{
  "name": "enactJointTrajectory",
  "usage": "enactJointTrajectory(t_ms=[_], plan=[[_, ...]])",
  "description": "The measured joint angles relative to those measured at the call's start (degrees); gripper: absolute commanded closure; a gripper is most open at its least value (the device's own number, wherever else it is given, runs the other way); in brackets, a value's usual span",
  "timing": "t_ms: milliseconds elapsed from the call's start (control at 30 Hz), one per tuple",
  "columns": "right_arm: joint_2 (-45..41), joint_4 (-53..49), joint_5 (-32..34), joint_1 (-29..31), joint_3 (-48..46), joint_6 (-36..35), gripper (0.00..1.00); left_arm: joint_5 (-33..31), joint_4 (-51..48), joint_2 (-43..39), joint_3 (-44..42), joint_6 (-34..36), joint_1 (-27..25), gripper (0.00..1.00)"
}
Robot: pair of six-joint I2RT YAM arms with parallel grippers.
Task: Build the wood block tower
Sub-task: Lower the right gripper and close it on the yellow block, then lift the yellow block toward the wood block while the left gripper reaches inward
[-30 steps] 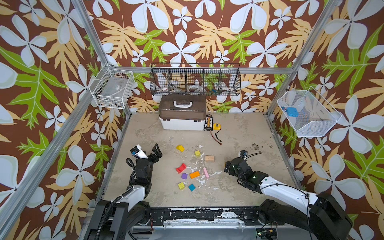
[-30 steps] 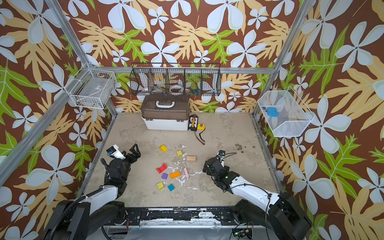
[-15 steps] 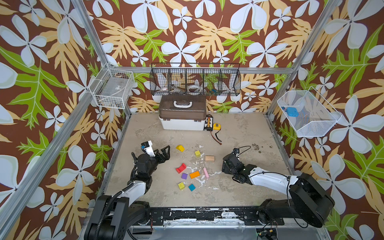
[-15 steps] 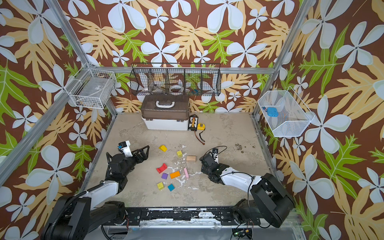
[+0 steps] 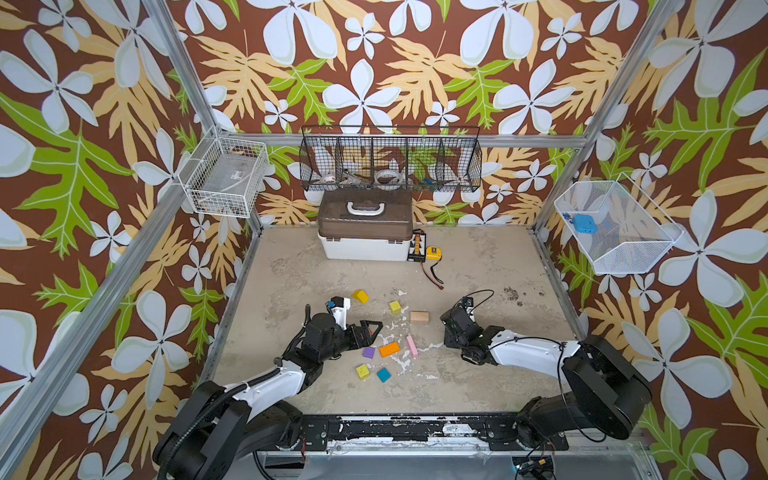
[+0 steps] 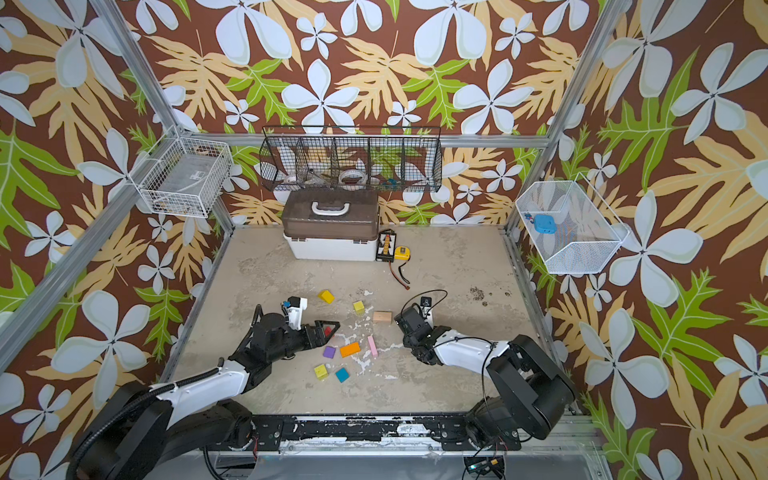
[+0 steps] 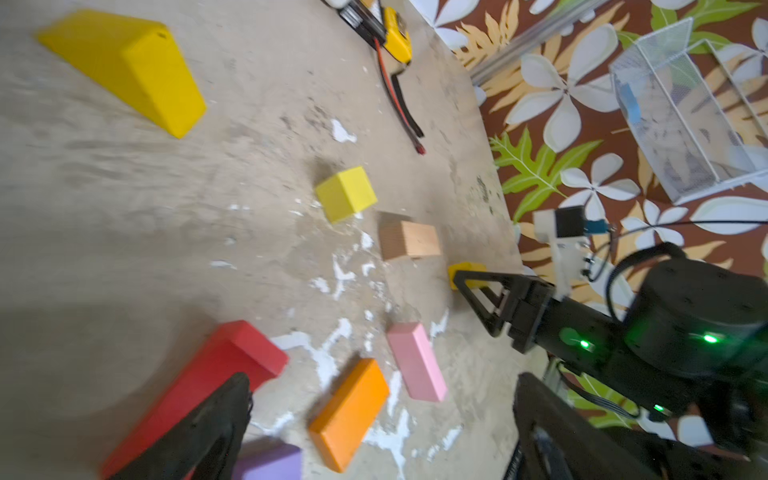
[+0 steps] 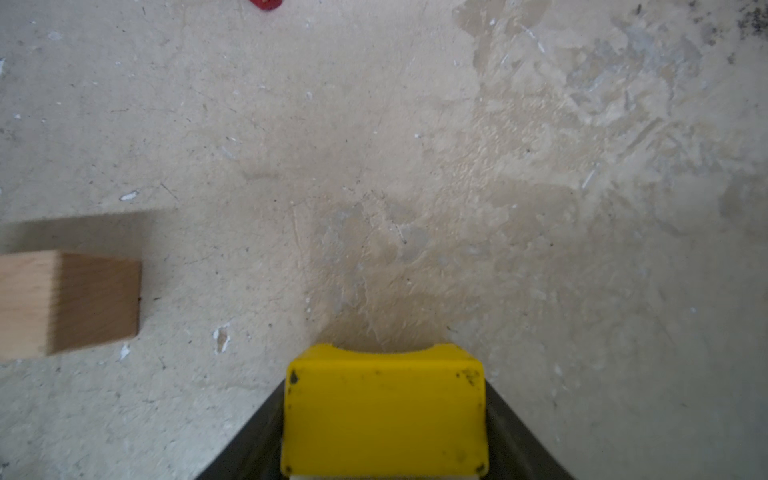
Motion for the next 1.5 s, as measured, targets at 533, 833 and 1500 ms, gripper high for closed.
enactJointTrajectory(t_ms=[533,833,1500], plan=[[-5.9,-0.6,1.1,1.5,3.6,0.5,0.57,-4.2,-10.7,-15.7,-1.6,4.6,-2.2,0.00],[-4.5,-4.9,1.0,4.5,12.9,-1.1,0.59,-8.4,-8.8,-24.0,-5.2,7.1,-2.2,0.00],[9.9,-10.3,0.4,9.8,24.8,-1.6,0.58,-8.1,-6.1,-20.9,-5.2,6.4,-2.2,0.00]])
